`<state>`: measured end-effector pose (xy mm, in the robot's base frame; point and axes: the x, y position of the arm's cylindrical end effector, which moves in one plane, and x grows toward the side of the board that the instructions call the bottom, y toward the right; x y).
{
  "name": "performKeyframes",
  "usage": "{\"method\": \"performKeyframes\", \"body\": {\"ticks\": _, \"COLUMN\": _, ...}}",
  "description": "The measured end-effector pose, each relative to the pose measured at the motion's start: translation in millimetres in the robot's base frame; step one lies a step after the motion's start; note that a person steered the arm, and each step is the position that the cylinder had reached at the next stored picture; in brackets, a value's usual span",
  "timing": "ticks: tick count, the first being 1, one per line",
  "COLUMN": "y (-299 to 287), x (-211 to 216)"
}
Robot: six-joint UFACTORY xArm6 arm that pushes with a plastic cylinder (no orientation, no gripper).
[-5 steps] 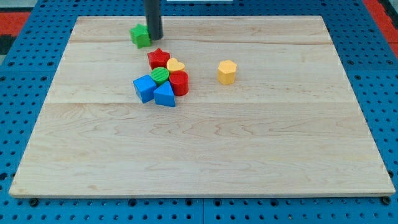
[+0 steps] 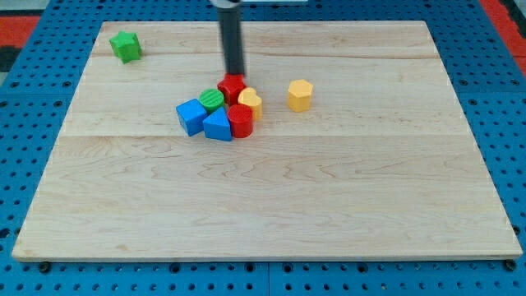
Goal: Push the red star into the green star
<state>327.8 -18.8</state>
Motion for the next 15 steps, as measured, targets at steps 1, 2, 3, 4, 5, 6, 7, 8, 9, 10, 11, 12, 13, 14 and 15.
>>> {"method": "performKeyframes", "body": {"ticks": 1, "y": 44, "x": 9}}
{"method": "performKeyframes", "body": {"ticks": 2, "y": 96, "x": 36}}
{"method": "performKeyframes", "body": {"ticks": 3, "y": 148, "x": 53}}
{"method": "performKeyframes", "body": {"ticks": 4, "y": 110, "x": 58}}
{"method": "performKeyframes", "body": {"ticks": 5, "y": 55, "x": 58}}
{"method": "performKeyframes", "body": {"ticks": 6, "y": 19, "x": 58}}
{"method": "performKeyframes", "body": {"ticks": 7, "y": -13, "x": 58}}
{"method": "performKeyframes", "body": {"ticks": 8, "y": -40, "x": 57}}
{"method": "performKeyframes", "body": {"ticks": 9, "y": -40, "x": 52}}
{"method": "performKeyframes", "body": {"ticks": 10, "y": -34, "x": 52}}
{"method": "performKeyframes", "body": {"ticks": 11, "y": -34, "x": 51}}
{"method": "performKeyframes", "body": {"ticks": 12, "y": -30, "x": 51}}
{"method": "performKeyframes", "body": {"ticks": 13, "y": -7, "x": 51}}
{"method": "performKeyframes", "body": {"ticks": 14, "y": 0, "x": 29}}
{"method": "performKeyframes", "body": {"ticks": 15, "y": 0, "x": 17}}
